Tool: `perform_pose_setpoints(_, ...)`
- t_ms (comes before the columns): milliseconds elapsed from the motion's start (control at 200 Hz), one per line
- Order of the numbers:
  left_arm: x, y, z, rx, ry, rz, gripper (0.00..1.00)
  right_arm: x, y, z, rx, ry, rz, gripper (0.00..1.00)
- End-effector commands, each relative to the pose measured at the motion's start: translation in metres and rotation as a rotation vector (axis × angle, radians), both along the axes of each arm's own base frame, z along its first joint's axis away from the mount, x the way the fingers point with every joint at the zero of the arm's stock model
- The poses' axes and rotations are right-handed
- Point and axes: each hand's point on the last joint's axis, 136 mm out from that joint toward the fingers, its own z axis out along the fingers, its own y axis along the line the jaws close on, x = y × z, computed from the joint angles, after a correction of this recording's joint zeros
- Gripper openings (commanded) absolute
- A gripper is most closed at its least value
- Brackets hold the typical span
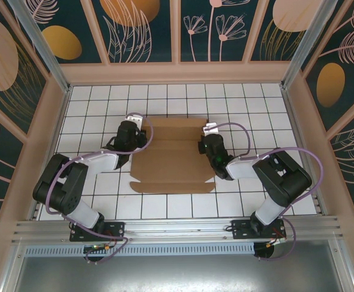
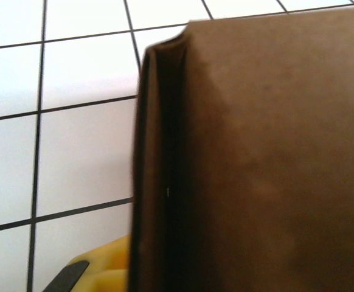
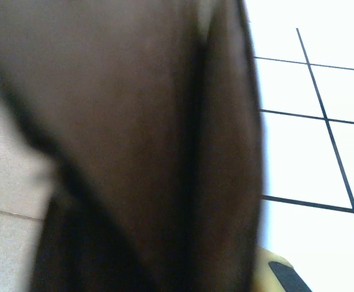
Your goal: Fold the paper box
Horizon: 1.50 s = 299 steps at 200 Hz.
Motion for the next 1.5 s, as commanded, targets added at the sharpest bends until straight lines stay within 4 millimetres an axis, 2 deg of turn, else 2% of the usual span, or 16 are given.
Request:
perform_pose_setpoints(0, 0.01, 0.022, 0.005, 0.036, -0.028, 0.144, 0.12, -0.009, -0.027, -0.022, -0.119, 0.075, -0.117, 0.0)
perform_pose_setpoints(455, 0.016, 0.037, -0.003, 0.092, -0.005, 0.346, 0.01, -0.007, -0.036, 0.001, -0.143, -0.003, -0.254, 0.0)
perform_pose_setpoints(851, 0.019, 0.033, -0.001, 0.077, -0.004, 0.363, 0.02, -0.003, -0.036, 0.0, -0.128, 0.0, -0.29, 0.0)
perform_pose_setpoints(961, 0.02, 0.036, -0.001, 0.078, -0.004, 0.387, 0.0, -0.003, -0.037, -0.001, -0.126, -0.001, -0.299, 0.0)
perform_pose_setpoints(1216, 0.025, 0.023, 0.001, 0.028, -0.016, 0.402, 0.0, -0.001, -0.036, -0.01, -0.113, 0.02, -0.346, 0.0)
perform_pose_setpoints(1226, 0.024, 0.023, -0.007, 0.043, -0.003, 0.402, 0.0, -0.001, -0.036, -0.01, -0.11, 0.021, -0.348, 0.0)
perform_pose_setpoints(1246, 0.024, 0.023, -0.011, 0.051, 0.002, 0.406, 0.0, -0.001, -0.035, -0.011, -0.105, 0.022, -0.352, 0.0)
perform_pose_setpoints(1386, 0.022, 0.026, -0.017, 0.036, 0.016, 0.461, 0.0, 0.0, -0.034, -0.013, -0.098, 0.029, -0.368, 0.0)
perform_pose_setpoints(1491, 0.023, 0.019, -0.02, 0.003, 0.029, 0.443, 0.0, 0.001, -0.034, -0.012, -0.092, 0.029, -0.373, 0.0)
